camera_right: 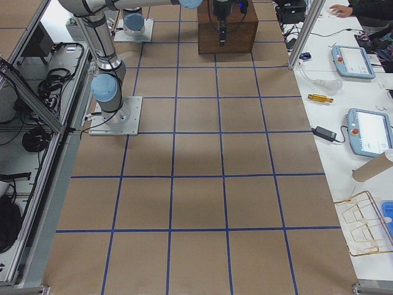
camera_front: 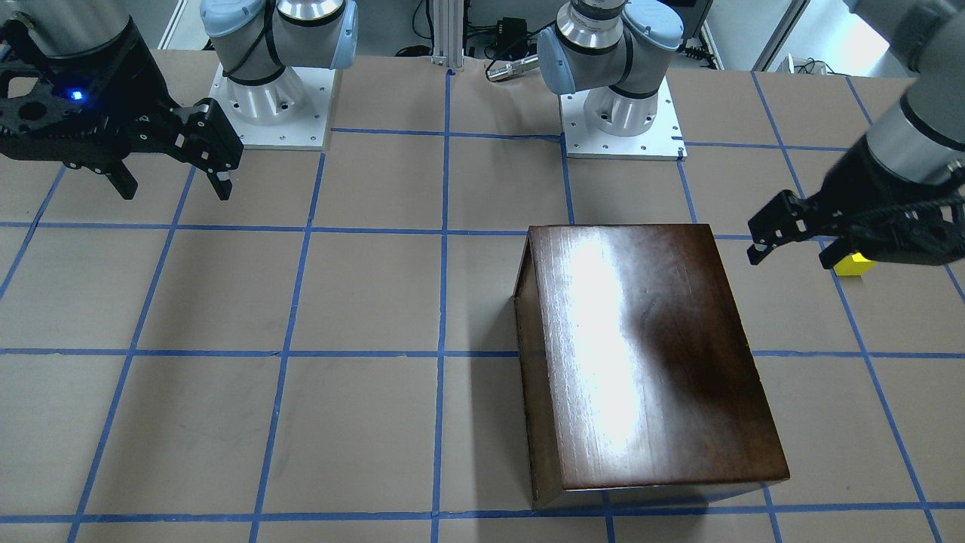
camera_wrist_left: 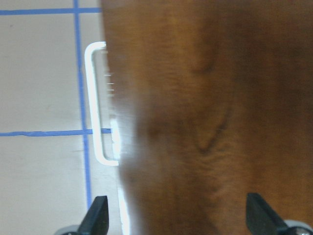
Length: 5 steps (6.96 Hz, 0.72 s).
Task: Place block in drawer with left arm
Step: 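Move the left gripper toward the drawer handle on the wooden cabinet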
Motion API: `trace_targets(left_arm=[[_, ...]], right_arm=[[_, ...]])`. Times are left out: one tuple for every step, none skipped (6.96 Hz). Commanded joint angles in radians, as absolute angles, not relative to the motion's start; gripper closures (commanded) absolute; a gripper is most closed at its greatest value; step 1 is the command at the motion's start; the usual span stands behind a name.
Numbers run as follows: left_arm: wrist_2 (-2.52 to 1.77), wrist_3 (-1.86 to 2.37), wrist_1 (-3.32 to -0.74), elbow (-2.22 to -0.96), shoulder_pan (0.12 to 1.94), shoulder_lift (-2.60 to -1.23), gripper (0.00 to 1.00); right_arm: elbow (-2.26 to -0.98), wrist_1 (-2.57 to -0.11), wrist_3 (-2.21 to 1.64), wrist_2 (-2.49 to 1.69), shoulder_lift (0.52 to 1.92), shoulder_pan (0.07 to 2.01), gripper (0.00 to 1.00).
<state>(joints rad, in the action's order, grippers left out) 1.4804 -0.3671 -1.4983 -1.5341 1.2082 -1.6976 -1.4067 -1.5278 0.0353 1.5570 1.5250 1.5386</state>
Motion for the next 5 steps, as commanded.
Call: trace_targets(left_arm=[[1.450, -0.428, -1.470, -1.532, 1.134, -1.776, 0.00], [1.392, -0.433, -1.465, -1.534, 1.120, -1.819, 0.00], [1.390, -0.464, -1.442, -1.534, 1.112, -1.848, 0.00], [1.375, -0.466, -1.439, -1.535, 1.109, -1.882, 0.00], [1.349, -0.466, -1.421, -1.536, 1.109, -1.908, 0.00]], right_arm=[[-1.407, -1.528, 0.035, 1.557, 1.525, 1.537, 0.00], [-1.407, -1.528, 0.035, 1.557, 1.525, 1.539, 0.00], [-1.407, -1.528, 0.035, 1.557, 1.525, 1.539, 0.00], [-1.407, -1.528, 0.035, 1.557, 1.525, 1.539, 0.00], [-1.407, -1.528, 0.035, 1.557, 1.526, 1.539, 0.00]])
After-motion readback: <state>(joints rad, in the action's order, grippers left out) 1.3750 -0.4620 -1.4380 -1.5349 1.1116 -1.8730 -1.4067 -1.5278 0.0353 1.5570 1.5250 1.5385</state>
